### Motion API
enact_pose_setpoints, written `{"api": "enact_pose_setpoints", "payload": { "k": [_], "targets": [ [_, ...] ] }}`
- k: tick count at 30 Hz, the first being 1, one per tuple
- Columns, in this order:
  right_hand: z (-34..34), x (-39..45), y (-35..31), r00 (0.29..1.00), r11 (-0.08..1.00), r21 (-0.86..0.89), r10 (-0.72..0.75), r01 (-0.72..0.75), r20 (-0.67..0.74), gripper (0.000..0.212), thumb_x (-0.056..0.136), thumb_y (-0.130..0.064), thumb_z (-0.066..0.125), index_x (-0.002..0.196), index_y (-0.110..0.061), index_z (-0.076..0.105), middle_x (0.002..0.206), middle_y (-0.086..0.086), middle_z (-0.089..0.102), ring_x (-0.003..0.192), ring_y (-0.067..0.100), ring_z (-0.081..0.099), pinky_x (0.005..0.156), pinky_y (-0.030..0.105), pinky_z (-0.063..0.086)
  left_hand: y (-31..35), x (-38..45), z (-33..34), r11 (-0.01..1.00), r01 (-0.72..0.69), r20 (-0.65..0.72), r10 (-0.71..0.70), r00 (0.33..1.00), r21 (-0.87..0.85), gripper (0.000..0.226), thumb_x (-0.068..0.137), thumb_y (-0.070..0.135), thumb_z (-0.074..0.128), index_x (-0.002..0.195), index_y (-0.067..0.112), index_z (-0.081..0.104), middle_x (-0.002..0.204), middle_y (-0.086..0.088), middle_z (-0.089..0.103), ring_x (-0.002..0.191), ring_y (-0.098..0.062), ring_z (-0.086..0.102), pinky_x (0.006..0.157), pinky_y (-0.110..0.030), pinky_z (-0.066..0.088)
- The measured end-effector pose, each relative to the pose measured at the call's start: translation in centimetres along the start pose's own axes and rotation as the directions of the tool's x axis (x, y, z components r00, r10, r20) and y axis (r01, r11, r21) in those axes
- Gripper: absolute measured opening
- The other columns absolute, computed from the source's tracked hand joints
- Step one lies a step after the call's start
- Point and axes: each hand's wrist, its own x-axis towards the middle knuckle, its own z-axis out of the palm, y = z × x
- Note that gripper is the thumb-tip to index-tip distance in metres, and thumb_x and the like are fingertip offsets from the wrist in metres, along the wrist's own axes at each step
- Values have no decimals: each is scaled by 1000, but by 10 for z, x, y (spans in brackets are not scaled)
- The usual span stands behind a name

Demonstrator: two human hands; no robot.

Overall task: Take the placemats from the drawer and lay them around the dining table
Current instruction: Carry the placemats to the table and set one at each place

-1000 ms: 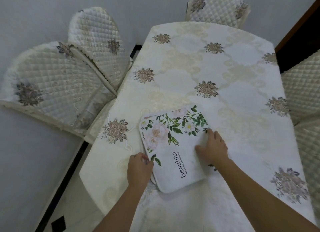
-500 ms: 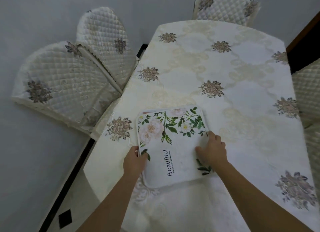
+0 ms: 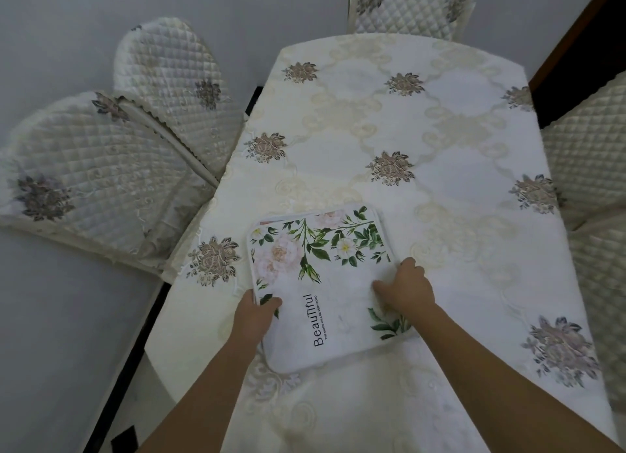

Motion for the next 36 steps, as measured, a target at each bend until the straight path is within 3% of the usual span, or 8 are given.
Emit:
{"api": "enact_pose_setpoints", "payload": {
  "k": [3, 6, 14, 25, 29, 31, 33, 36],
  "targets": [
    [-5, 3, 10, 996, 993, 117, -10, 0, 85, 57, 81, -49, 69, 112, -9, 43, 100, 4, 53, 92, 25, 57, 73, 33, 45, 1, -7, 6, 999, -24, -38, 23, 999, -37, 26, 90, 16, 67, 112, 9, 56, 100, -7, 62, 84, -19, 59, 67, -31, 45],
    [-8, 2, 23, 998, 977, 209, -59, 52, 29, 43, 82, -48, 68, 99, -13, 48, 92, 1, 57, 80, 19, 56, 67, 31, 44, 13, -15, 17, 993, -108, -68, 105, 992, -40, 17, 90, 12, 67, 105, 11, 59, 93, -1, 63, 84, -21, 61, 69, -31, 47],
    [-65, 5, 83, 975, 910, 409, 31, 63, -220, 41, 83, -45, 69, 102, -15, 49, 93, 1, 60, 80, 22, 58, 68, 32, 46, 82, -38, 92, 946, -322, 32, 323, 946, -32, 16, 89, 8, 67, 99, 18, 60, 88, 7, 64, 77, -10, 61, 60, -22, 45],
    [-124, 21, 217, 914, 858, 512, 241, -43, -327, 43, 80, -47, 71, 104, -17, 52, 97, 3, 65, 90, 28, 64, 79, 46, 55, 112, -60, 240, 896, -436, 292, 397, 870, 81, 15, 92, 12, 64, 106, 14, 57, 89, 5, 61, 73, -4, 57, 58, -20, 42],
    [-127, 22, 256, 905, 845, 529, 282, -77, -319, 45, 82, -42, 71, 115, -19, 51, 106, 4, 66, 95, 28, 65, 83, 48, 54, 101, -71, 281, 894, -427, 339, 364, 868, 134, 18, 92, 14, 64, 108, 11, 57, 89, 1, 63, 75, -11, 60, 62, -24, 46],
    [-123, 23, 270, 902, 875, 470, 293, -119, -317, 48, 83, -41, 70, 119, -16, 50, 110, 7, 65, 98, 31, 64, 85, 46, 53, 89, -75, 293, 857, -462, 372, 362, 855, 227, 20, 92, 17, 64, 109, 12, 53, 91, 1, 61, 85, -20, 62, 71, -28, 49],
    [-116, 27, 282, 908, 888, 438, 294, -144, -298, 49, 85, -41, 68, 120, -14, 47, 113, 10, 64, 101, 33, 62, 85, 44, 52, 77, -73, 298, 799, -492, 402, 347, 847, 346, 30, 92, 25, 65, 114, 12, 49, 103, -3, 61, 98, -27, 62, 87, -39, 51],
    [-108, 33, 290, 920, 899, 407, 286, -162, -268, 53, 86, -46, 64, 122, -11, 46, 116, 14, 62, 102, 34, 61, 85, 43, 51, 68, -66, 296, 708, -501, 410, 317, 855, 498, 51, 91, 38, 64, 128, 8, 43, 125, -11, 57, 113, -31, 57, 97, -44, 47]
  ]
}}
